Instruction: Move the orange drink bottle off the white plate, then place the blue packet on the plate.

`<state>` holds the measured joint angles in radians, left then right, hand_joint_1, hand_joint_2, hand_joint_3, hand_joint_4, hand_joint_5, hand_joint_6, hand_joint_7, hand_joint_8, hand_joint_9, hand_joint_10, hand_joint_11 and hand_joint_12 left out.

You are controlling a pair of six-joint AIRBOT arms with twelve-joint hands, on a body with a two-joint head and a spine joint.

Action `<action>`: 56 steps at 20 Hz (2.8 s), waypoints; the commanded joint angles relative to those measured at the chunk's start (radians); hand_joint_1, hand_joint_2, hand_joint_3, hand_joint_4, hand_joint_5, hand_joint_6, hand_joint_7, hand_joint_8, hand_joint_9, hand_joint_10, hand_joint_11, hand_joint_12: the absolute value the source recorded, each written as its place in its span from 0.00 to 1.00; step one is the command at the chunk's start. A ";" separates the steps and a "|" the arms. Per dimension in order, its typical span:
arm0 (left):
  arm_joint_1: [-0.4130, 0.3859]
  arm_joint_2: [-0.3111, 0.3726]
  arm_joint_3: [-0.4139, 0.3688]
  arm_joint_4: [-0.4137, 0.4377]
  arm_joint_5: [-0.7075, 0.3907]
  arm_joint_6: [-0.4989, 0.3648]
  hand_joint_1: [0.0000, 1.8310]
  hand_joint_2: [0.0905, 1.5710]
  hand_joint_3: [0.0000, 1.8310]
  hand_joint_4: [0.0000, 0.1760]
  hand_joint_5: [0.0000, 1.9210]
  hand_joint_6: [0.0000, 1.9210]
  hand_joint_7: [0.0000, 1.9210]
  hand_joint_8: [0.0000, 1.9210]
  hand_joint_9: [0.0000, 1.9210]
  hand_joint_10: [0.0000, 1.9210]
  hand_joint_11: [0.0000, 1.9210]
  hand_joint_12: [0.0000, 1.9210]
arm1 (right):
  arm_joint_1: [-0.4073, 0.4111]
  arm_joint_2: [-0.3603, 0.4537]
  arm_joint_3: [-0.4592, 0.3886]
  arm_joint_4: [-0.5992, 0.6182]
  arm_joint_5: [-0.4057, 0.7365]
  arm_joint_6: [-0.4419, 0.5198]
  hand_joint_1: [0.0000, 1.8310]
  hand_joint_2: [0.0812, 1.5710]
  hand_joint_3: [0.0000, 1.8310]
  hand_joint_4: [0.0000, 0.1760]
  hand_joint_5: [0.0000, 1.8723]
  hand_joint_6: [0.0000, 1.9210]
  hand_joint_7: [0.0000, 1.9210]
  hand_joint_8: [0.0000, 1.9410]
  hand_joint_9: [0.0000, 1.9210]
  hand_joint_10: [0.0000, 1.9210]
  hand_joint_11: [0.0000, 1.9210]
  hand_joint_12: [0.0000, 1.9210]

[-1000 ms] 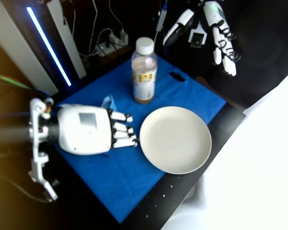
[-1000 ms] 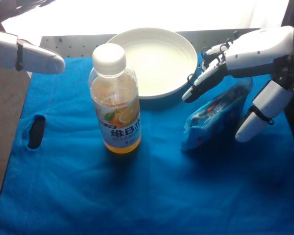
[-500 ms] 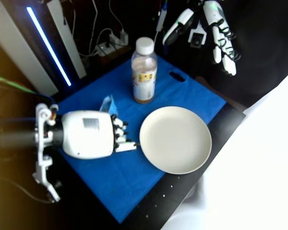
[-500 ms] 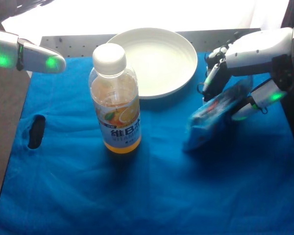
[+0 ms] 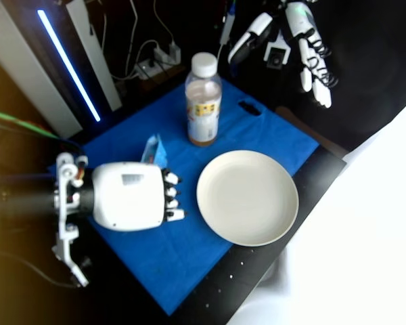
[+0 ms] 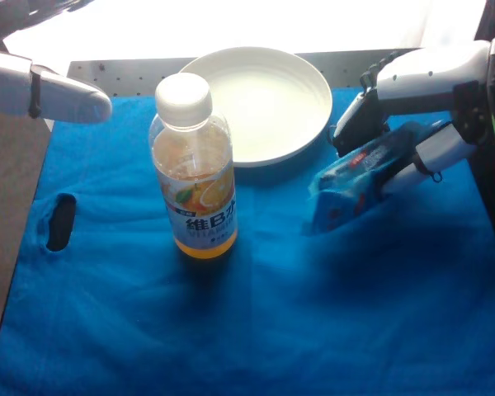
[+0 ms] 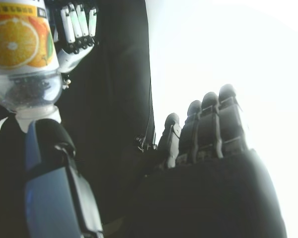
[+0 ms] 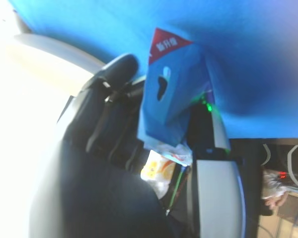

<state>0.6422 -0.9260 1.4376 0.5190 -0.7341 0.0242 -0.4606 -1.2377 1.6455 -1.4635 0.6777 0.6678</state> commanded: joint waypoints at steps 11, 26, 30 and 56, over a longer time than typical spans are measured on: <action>0.008 -0.011 0.024 -0.086 -0.045 0.023 0.37 0.46 0.00 0.87 0.00 0.00 0.00 0.00 0.00 0.00 0.00 0.00 | 0.103 -0.013 0.047 0.186 0.045 -0.076 0.64 0.69 0.00 0.00 0.53 0.49 0.43 0.86 0.41 0.98 0.39 0.99; 0.016 -0.040 0.039 -0.082 -0.041 0.018 0.32 0.48 0.00 0.73 0.00 0.00 0.00 0.00 0.00 0.00 0.00 0.00 | 0.125 -0.142 0.216 0.313 0.062 -0.089 0.69 0.71 0.00 0.00 0.59 0.30 0.44 0.72 0.34 0.70 0.25 0.87; 0.018 -0.040 0.039 -0.083 -0.047 0.015 0.32 0.48 0.00 0.74 0.00 0.00 0.00 0.00 0.00 0.00 0.00 0.00 | 0.137 -0.158 0.234 0.328 0.062 -0.089 0.67 0.73 0.00 0.00 0.56 0.46 0.35 0.71 0.26 0.52 0.14 0.82; 0.017 -0.088 0.060 -0.087 -0.086 -0.008 0.36 0.50 0.00 0.92 0.00 0.00 0.00 0.00 0.00 0.00 0.00 0.00 | 0.080 -0.350 0.419 0.390 -0.019 -0.089 0.75 0.67 0.00 0.00 0.54 0.43 0.54 0.43 0.50 0.61 0.37 0.60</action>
<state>0.6670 -1.0122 1.4918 0.4839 -0.7185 0.0269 -0.3931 -1.5864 2.0586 -1.1481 0.6128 0.5709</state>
